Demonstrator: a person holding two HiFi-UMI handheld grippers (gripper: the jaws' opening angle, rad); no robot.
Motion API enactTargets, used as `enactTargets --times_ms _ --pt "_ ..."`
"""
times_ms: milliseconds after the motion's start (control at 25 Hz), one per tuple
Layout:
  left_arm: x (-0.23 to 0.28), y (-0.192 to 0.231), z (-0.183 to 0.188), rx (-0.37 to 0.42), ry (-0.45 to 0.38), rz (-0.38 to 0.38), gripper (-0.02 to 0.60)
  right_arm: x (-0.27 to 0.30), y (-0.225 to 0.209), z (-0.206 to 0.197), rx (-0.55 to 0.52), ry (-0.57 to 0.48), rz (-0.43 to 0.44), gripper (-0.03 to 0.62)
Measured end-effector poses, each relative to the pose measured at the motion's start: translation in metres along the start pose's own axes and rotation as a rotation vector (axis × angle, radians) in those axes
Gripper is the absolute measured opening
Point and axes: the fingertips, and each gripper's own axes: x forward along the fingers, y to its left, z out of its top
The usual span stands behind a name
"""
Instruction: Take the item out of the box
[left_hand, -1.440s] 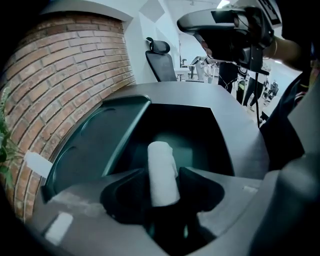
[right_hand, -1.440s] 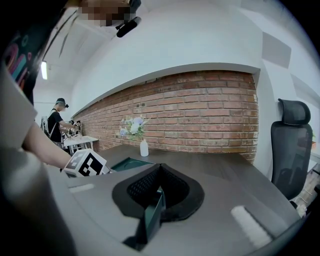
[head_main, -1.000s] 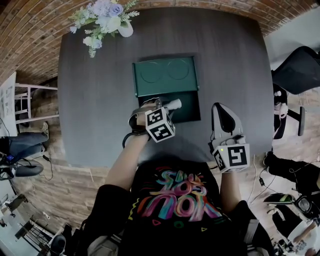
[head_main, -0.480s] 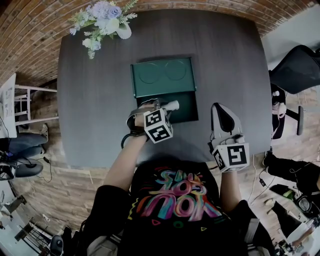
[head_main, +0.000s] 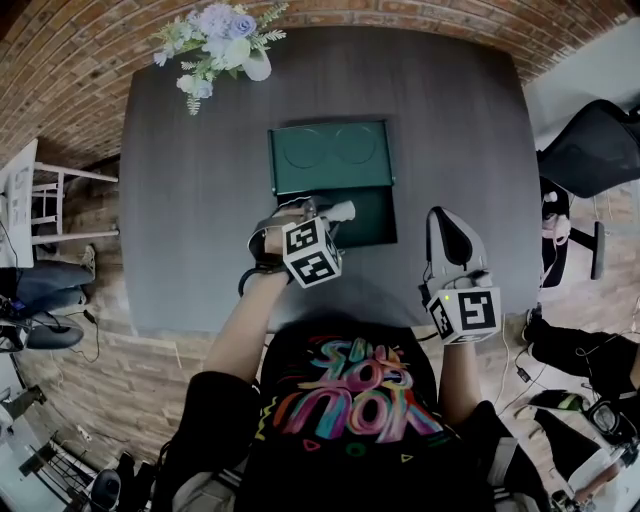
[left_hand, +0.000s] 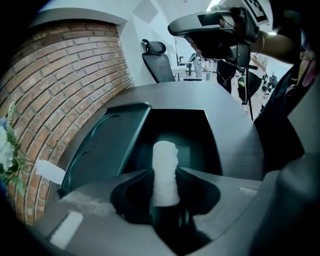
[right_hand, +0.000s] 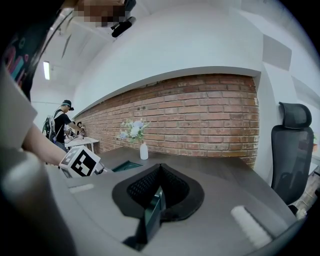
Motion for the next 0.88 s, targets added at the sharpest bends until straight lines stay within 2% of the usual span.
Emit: enactTargets --times_ms 400,640,880 --pt "-0.030 0.002 0.003 -0.040 -0.057 0.041 0.137 -0.004 0.010 0.005 -0.022 -0.002 0.027 0.002" --pt "-0.060 0.014 0.006 -0.120 -0.138 0.093 0.137 -0.005 0.016 0.006 -0.031 0.001 0.041 0.002" --pt "-0.094 0.033 0.009 -0.207 -0.228 0.177 0.137 -0.001 0.021 0.012 -0.041 -0.010 0.058 0.002"
